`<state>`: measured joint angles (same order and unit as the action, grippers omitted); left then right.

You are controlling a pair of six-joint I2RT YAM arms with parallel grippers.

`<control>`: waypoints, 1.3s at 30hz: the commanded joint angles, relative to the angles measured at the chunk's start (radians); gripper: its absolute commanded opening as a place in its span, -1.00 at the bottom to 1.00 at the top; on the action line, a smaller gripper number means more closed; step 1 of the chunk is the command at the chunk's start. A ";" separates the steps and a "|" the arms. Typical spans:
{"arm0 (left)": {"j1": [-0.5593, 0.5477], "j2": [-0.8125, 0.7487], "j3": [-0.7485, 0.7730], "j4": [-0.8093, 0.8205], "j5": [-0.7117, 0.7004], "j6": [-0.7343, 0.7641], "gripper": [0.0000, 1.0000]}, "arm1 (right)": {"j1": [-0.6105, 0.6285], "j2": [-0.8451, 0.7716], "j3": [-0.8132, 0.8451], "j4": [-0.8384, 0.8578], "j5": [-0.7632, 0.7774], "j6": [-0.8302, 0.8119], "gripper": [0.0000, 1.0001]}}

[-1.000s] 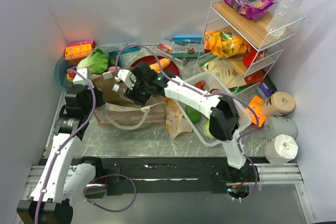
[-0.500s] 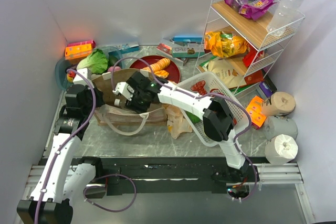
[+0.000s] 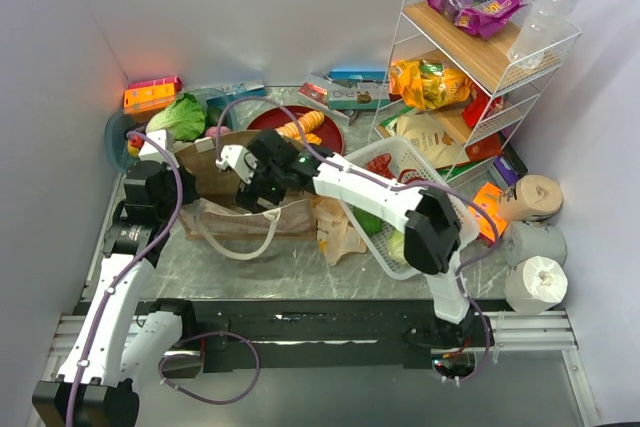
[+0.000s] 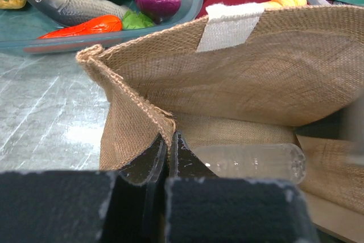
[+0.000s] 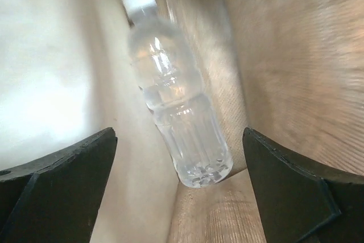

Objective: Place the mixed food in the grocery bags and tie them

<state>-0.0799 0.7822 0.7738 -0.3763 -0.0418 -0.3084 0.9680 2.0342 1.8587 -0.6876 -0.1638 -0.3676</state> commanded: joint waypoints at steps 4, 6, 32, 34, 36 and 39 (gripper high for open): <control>0.002 -0.012 0.001 0.047 0.002 0.003 -0.97 | -0.006 -0.225 -0.039 0.147 -0.072 0.041 0.92; 0.002 -0.011 -0.001 0.047 0.002 0.003 -0.97 | -0.006 -0.332 -0.096 0.210 -0.060 0.053 0.88; 0.002 -0.023 -0.004 0.051 0.014 0.005 -0.97 | -0.751 -0.717 0.085 0.247 0.515 0.277 0.81; 0.002 -0.023 -0.004 0.051 0.017 0.006 -0.97 | -0.793 -0.710 0.105 0.246 0.485 0.280 0.84; 0.000 -0.021 -0.005 0.053 0.022 0.006 -0.97 | -0.854 -0.691 0.120 0.240 0.458 0.283 0.87; 0.000 -0.021 -0.005 0.056 0.022 0.006 -0.97 | -0.945 -0.652 0.161 0.215 0.411 0.301 0.94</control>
<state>-0.0799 0.7784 0.7723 -0.3714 -0.0383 -0.3080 0.1097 1.3487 1.9545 -0.4664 0.3092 -0.0967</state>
